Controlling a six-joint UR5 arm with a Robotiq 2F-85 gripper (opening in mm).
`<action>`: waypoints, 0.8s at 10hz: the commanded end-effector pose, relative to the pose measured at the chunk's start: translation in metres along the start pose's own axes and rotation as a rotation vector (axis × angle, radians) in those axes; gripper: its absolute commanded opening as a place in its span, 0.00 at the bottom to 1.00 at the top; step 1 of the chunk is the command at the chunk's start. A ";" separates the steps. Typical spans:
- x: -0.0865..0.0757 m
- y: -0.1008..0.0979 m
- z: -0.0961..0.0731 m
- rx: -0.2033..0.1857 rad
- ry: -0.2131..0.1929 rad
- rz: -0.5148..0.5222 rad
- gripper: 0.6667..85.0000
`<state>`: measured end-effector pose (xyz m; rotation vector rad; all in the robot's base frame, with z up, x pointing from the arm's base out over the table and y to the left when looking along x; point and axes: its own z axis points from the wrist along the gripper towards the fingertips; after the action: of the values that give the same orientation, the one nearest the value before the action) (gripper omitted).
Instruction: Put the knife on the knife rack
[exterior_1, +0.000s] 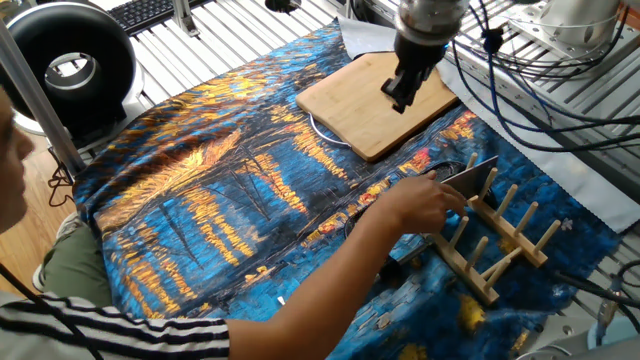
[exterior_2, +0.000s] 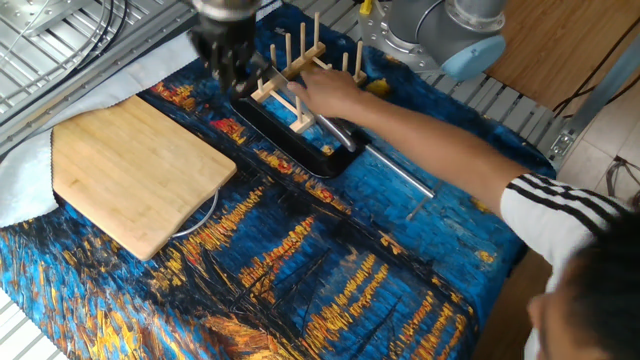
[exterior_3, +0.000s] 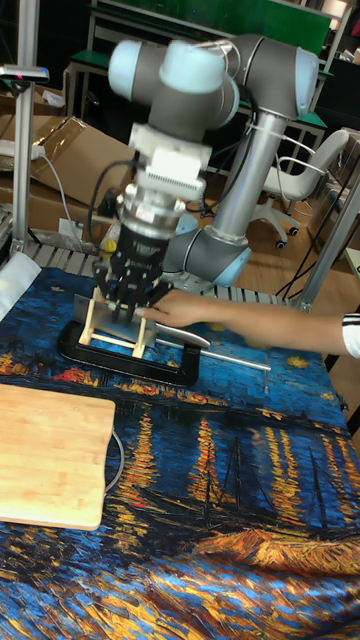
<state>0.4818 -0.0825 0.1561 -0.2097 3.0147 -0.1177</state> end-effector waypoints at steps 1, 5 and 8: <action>-0.011 -0.003 0.012 0.010 -0.009 0.047 0.14; -0.009 -0.001 0.012 0.003 -0.004 0.111 0.26; -0.007 0.007 0.012 -0.025 0.006 0.107 0.33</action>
<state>0.4903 -0.0813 0.1445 -0.0634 3.0204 -0.1071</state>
